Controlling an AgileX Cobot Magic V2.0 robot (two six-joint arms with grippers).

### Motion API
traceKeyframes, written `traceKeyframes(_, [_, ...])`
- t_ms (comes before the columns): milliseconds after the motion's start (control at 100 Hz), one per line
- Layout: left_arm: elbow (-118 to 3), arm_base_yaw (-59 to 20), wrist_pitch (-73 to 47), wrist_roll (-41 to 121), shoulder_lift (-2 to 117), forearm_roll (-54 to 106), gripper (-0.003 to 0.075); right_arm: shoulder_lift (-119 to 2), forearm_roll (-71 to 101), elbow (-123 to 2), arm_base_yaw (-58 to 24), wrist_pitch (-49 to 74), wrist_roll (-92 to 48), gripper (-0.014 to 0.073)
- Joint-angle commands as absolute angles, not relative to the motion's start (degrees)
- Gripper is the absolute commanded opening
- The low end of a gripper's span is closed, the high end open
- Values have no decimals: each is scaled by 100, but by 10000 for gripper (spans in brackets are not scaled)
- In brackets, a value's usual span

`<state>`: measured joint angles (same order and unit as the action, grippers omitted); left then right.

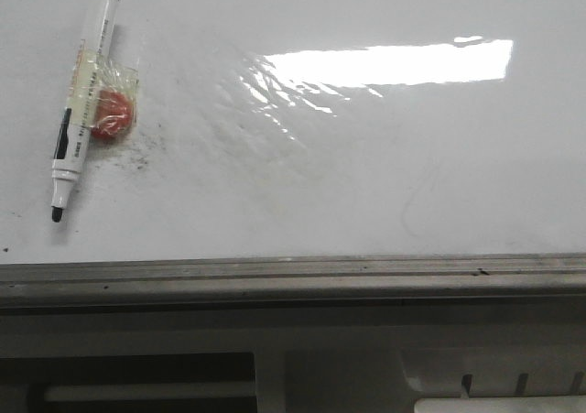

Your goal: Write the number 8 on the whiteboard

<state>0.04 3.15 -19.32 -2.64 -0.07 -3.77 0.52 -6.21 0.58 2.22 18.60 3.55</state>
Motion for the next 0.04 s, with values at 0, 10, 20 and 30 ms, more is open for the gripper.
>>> traceKeyframes(0, [190, 328, -1623, -310, -180, -373, -20, 180, -708, 136, 245, 1751, 339, -63])
traceKeyframes(10, [190, 328, -1623, -310, -180, -373, -20, 180, -708, 136, 245, 1751, 339, -63])
traceKeyframes(20, [190, 328, -1623, -310, -180, -373, -20, 180, -708, 136, 245, 1751, 339, -63])
traceKeyframes(30, [190, 328, -1623, -310, -180, -373, -20, 180, -708, 136, 245, 1751, 339, -63])
